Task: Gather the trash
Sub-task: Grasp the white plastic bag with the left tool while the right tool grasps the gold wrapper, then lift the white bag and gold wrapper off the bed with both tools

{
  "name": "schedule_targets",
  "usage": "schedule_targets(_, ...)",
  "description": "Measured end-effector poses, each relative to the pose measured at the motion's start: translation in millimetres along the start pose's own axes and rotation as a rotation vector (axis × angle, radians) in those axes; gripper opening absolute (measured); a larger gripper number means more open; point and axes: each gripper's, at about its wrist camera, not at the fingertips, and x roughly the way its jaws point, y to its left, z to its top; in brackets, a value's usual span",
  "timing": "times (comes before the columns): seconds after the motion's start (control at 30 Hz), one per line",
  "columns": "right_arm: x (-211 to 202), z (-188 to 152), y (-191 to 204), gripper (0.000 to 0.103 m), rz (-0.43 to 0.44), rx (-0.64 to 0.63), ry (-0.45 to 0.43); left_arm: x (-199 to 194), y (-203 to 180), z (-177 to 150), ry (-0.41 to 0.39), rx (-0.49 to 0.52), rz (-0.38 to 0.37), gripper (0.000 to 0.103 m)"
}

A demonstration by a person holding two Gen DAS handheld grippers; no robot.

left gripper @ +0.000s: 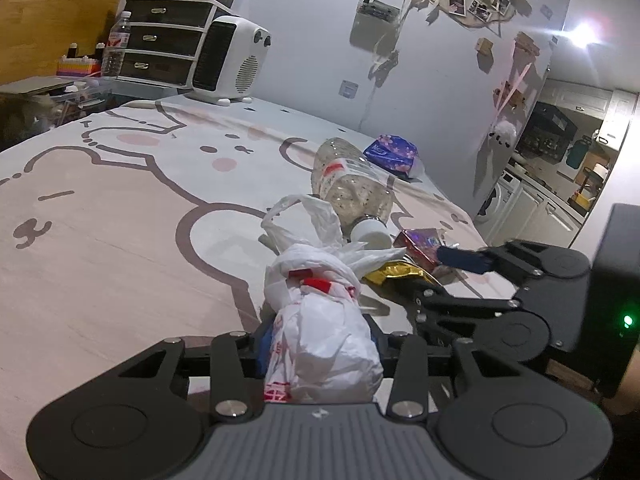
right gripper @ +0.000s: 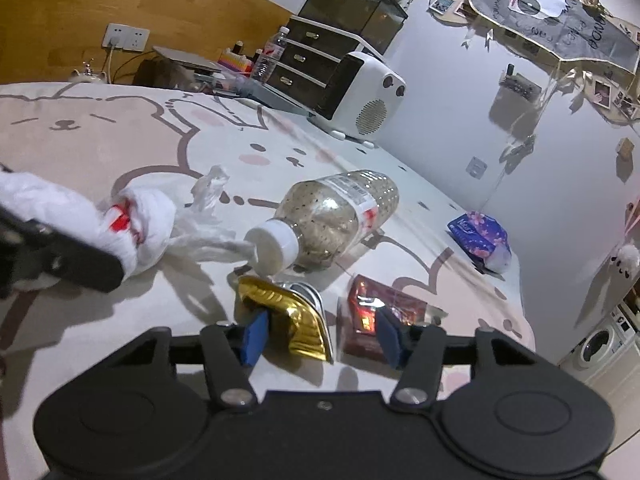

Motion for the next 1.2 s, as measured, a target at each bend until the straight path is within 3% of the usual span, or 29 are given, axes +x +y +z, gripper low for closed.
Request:
schedule_targets(0.17, -3.4, -1.7, -6.9, 0.02, 0.007, 0.055, -0.002, 0.7, -3.6, -0.9, 0.007, 0.016, -0.019, 0.043)
schedule_targets(0.7, -55.7, -38.7, -31.2, 0.019, 0.052, 0.304, 0.073, -3.4, -3.3, -5.6, 0.005, -0.002, -0.026, 0.042)
schedule_targets(1.0, -85.3, -60.6, -37.3, 0.019, 0.091, 0.407, 0.075, -20.7, -21.2, -18.2, -0.015, 0.024, 0.081, 0.041)
schedule_targets(1.2, -109.7, -73.4, -39.7, 0.019, 0.11, 0.478, 0.059, -41.5, -42.3, -32.4, -0.035, 0.053, 0.115, 0.041)
